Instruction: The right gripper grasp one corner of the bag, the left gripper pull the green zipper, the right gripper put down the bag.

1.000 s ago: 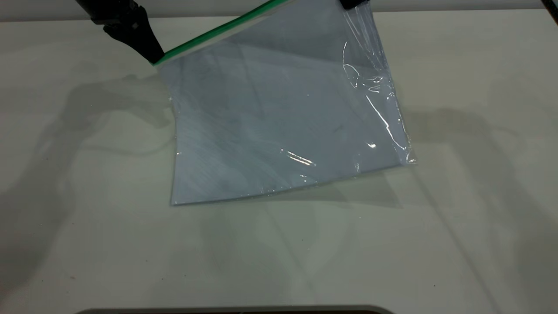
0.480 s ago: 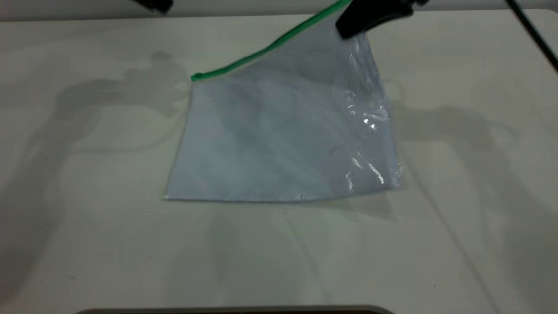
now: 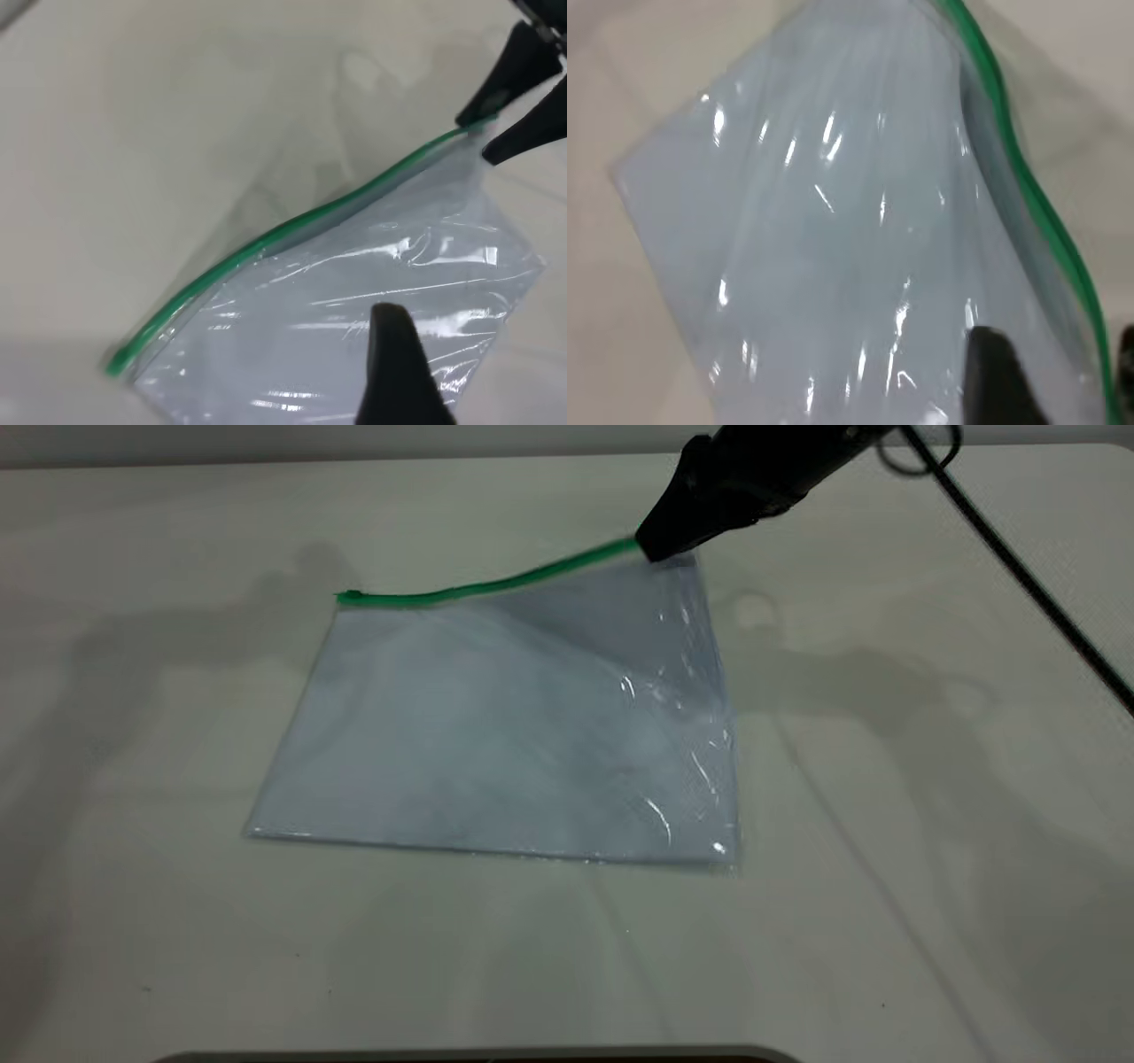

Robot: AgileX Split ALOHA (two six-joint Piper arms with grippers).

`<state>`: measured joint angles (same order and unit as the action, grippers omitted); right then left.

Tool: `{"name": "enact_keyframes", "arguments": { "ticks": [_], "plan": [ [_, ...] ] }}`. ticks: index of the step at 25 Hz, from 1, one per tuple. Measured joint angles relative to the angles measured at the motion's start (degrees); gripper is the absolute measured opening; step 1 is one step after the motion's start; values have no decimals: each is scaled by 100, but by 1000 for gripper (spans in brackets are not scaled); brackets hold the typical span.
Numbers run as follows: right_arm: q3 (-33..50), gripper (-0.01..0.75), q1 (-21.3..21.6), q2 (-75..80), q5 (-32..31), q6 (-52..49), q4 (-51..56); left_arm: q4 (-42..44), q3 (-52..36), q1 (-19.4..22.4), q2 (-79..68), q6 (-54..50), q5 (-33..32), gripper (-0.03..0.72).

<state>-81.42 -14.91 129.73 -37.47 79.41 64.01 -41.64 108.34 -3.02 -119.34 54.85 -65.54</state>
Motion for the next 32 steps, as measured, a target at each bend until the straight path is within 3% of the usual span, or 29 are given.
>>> {"name": "enact_keyframes", "arguments": {
  "ticks": [3, 5, 9, 14, 19, 22, 32],
  "plan": [
    [0, 516, 10, -600, -181, -777, -872, 188, 0, 0, 452, -318, -133, 523],
    [0, 551, 17, -1107, -535, -1607, -1574, 396, 0, 0, 823, -588, -133, 523],
    [0, 538, 23, -2322, -1715, -3242, -2700, 1008, 0, 0, 1606, -1424, -133, 518],
    [0, 465, 23, -3816, -3095, -4740, -3536, 1975, 0, 0, 2509, -2631, -133, 499],
    [300, 424, 23, -5118, -3281, -5770, -4361, 2623, -122, 0, 3368, -3470, -133, 496],
    [839, 421, 23, -5959, -3328, -6272, -4908, 2762, -680, 0, 3984, -3626, -133, 496],
    [3939, 421, 23, -8227, -3144, -7687, -6209, 3018, -4102, 0, 5701, -3715, -133, 496]
  ]
}}
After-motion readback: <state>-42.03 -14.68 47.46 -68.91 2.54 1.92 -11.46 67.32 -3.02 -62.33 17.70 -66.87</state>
